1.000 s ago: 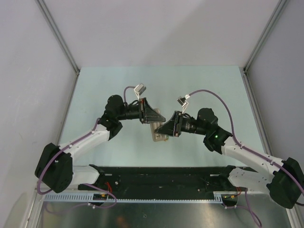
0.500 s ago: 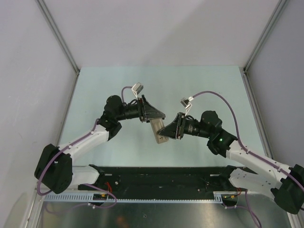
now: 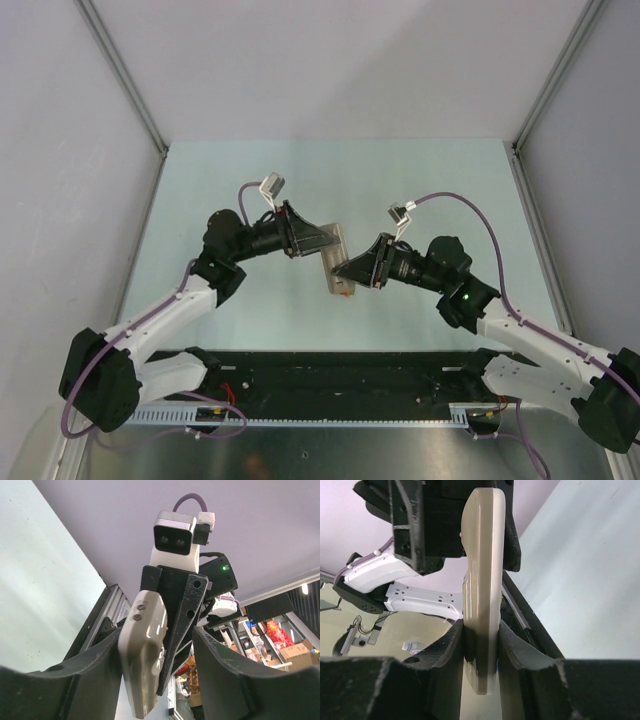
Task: Load the batteries into the remote control
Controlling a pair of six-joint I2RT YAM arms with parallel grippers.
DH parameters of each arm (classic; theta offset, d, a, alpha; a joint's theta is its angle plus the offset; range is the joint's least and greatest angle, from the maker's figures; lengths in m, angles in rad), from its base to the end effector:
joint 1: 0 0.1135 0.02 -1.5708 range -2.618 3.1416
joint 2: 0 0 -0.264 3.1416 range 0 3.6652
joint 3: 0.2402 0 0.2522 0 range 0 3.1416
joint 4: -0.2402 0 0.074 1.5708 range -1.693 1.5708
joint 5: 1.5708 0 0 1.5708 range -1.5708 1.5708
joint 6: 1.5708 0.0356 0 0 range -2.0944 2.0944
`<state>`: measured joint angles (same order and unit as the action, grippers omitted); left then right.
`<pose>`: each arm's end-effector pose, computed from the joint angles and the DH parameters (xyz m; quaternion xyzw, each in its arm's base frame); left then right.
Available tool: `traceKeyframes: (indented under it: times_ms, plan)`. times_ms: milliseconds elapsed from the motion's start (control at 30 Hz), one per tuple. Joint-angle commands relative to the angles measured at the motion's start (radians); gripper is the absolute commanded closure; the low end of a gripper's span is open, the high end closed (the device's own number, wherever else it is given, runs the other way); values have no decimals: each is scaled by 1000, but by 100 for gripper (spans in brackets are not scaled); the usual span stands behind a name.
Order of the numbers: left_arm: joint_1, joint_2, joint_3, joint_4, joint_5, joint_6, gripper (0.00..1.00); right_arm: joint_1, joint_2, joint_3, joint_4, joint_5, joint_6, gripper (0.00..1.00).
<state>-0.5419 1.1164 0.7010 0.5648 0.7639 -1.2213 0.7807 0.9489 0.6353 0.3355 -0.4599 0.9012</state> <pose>0.2024 -0.1506 0.3216 0.0647 0.6649 -0.6974 0.2596 0.1477 0.1686 0.3119 -0.1216 0.6895 0.6250 0.3453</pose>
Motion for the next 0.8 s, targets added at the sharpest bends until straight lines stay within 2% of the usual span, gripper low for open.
traceKeyframes:
  times_ms: [0, 100, 233, 300, 333, 367, 500, 700, 767]
  plan:
    - [2, -10, -8, 23, -28, 28, 43, 5, -10, -5, 103, 30, 22, 100]
    - [-6, -15, -15, 24, -41, 39, 55, 6, -16, -19, 132, 41, 41, 100]
    - [-13, -18, -24, 26, -57, 43, 62, 5, -15, -43, 188, 49, 65, 100]
    - [-15, -20, -28, 26, -61, 43, 59, 6, -13, -45, 194, 50, 70, 100]
    - [-18, -21, -28, 27, -63, 42, 52, 8, -15, -48, 198, 53, 70, 100]
    - [-20, -21, -28, 27, -63, 43, 49, 6, -18, -49, 198, 55, 70, 100]
    - [-32, -35, -38, 29, -74, 54, 44, 6, -24, -51, 204, 61, 71, 100]
    - [-53, -36, -40, 33, -89, 66, 47, 12, -15, -57, 238, 58, 91, 100]
    - [-55, -33, -35, 37, -91, 68, 55, 18, -12, -59, 244, 56, 94, 100]
